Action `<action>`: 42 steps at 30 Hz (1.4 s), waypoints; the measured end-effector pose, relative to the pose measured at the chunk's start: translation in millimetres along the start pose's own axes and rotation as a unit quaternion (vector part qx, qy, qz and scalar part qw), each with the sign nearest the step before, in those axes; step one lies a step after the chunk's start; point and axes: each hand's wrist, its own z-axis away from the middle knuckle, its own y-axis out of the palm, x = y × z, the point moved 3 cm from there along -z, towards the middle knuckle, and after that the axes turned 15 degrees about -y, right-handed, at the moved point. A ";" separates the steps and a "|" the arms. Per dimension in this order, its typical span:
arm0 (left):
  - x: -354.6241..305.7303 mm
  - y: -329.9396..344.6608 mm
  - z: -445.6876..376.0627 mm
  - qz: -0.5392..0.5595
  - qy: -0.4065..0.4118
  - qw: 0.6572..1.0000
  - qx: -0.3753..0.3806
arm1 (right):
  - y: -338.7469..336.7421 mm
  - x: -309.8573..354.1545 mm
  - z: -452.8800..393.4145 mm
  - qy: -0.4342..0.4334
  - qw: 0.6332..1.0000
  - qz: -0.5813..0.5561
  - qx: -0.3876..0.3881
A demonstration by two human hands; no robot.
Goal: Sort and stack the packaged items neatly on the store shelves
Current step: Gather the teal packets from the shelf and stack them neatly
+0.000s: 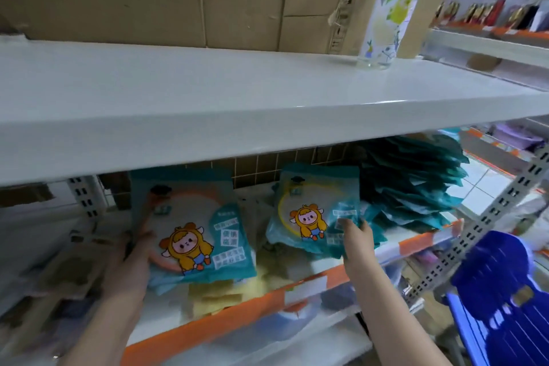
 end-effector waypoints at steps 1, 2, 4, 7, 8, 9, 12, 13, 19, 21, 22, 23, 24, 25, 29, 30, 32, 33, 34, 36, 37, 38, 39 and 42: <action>2.1 10.2 4.4 0.014 0.005 1.000 -0.007 | -0.6 3.2 -16.6 -0.011 1.000 0.016 0.016; 2.6 21.8 13.0 0.020 0.008 1.000 -0.012 | -0.7 7.7 -31.9 -0.024 0.999 0.030 0.028; 5.7 46.1 22.9 0.033 0.002 0.999 -0.013 | -1.5 19.7 -58.5 -0.057 0.994 0.071 0.056; 17.0 82.3 30.1 0.025 -0.027 0.999 0.016 | -3.0 34.1 -89.0 -0.156 0.965 0.185 0.100; 20.3 94.0 34.1 0.014 -0.043 0.999 0.018 | -4.5 35.3 -96.4 -0.194 0.948 0.225 0.114; 23.1 104.6 38.5 0.008 -0.051 0.999 0.010 | -5.7 35.9 -103.1 -0.233 0.925 0.269 0.134; 25.7 137.4 56.0 0.005 -0.031 0.999 0.013 | -6.0 24.8 -123.0 -0.296 0.816 0.445 0.218; 24.4 150.9 64.2 0.005 -0.020 1.000 0.020 | -7.4 20.3 -129.3 -0.305 0.778 0.495 0.239; 19.3 227.6 70.9 -0.035 0.020 0.996 0.083 | -19.7 15.1 -154.1 -0.292 0.795 0.432 0.311; 15.4 249.7 69.6 -0.064 0.035 0.992 0.107 | -23.7 17.6 -158.1 -0.250 0.826 0.393 0.318; 13.7 261.2 69.9 -0.080 0.044 0.989 0.115 | -26.6 20.6 -159.8 -0.228 0.853 0.352 0.310; 15.2 271.6 66.5 -0.096 0.047 0.988 0.114 | -29.7 23.2 -160.4 -0.206 0.881 0.296 0.307; 14.8 280.8 66.9 -0.112 0.046 0.986 0.114 | -32.2 24.3 -162.5 -0.192 0.897 0.255 0.305; 19.1 289.8 59.1 -0.129 0.039 0.984 0.118 | -33.2 26.5 -163.7 -0.190 0.902 0.227 0.313; 33.2 306.9 38.7 -0.336 0.106 0.934 0.058 | -31.3 18.5 -162.7 -0.259 0.833 0.341 0.350; 35.7 308.8 40.9 -0.388 0.125 0.912 0.045 | -29.2 13.1 -163.6 -0.272 0.814 0.372 0.352; 39.5 312.0 46.9 -0.424 0.144 0.891 0.070 | -23.9 4.7 -162.9 -0.310 0.777 0.420 0.352; 41.2 313.3 50.1 -0.428 0.138 0.888 0.096 | -20.9 3.3 -161.0 -0.336 0.752 0.446 0.349; 42.0 312.6 53.1 -0.442 0.146 0.879 0.105 | -18.6 3.6 -158.1 -0.354 0.730 0.473 0.343; 43.4 306.7 53.2 -0.497 0.180 0.845 0.079 | -15.5 6.3 -150.3 -0.367 0.704 0.510 0.330; 42.9 301.8 51.8 -0.513 0.192 0.834 0.066 | -14.4 8.7 -146.2 -0.371 0.697 0.522 0.323; 40.5 295.3 53.2 -0.519 0.195 0.831 0.056 | -13.3 11.1 -142.4 -0.372 0.696 0.526 0.317; 38.9 288.2 53.3 -0.514 0.189 0.835 0.052 | -11.5 13.6 -139.3 -0.373 0.697 0.526 0.314; 25.6 260.2 58.2 -0.474 0.201 0.855 0.060 | -2.6 27.4 -120.3 -0.382 0.732 0.472 0.309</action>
